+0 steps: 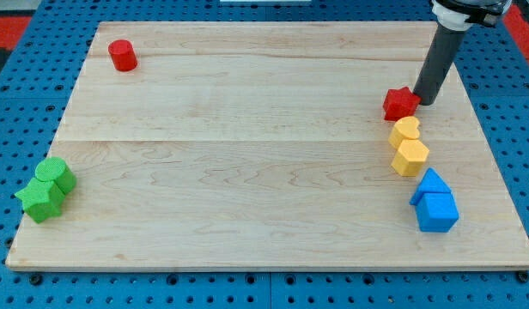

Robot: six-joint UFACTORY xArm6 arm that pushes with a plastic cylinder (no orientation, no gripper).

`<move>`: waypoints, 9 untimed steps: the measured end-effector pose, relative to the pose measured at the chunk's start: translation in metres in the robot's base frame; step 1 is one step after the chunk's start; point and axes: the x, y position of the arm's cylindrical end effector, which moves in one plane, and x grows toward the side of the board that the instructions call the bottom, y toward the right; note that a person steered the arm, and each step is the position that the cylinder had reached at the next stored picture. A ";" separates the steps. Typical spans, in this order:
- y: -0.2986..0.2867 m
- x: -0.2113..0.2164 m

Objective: Slide the red star into the yellow heart

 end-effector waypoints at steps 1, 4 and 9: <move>0.012 -0.042; -0.038 -0.023; -0.038 -0.004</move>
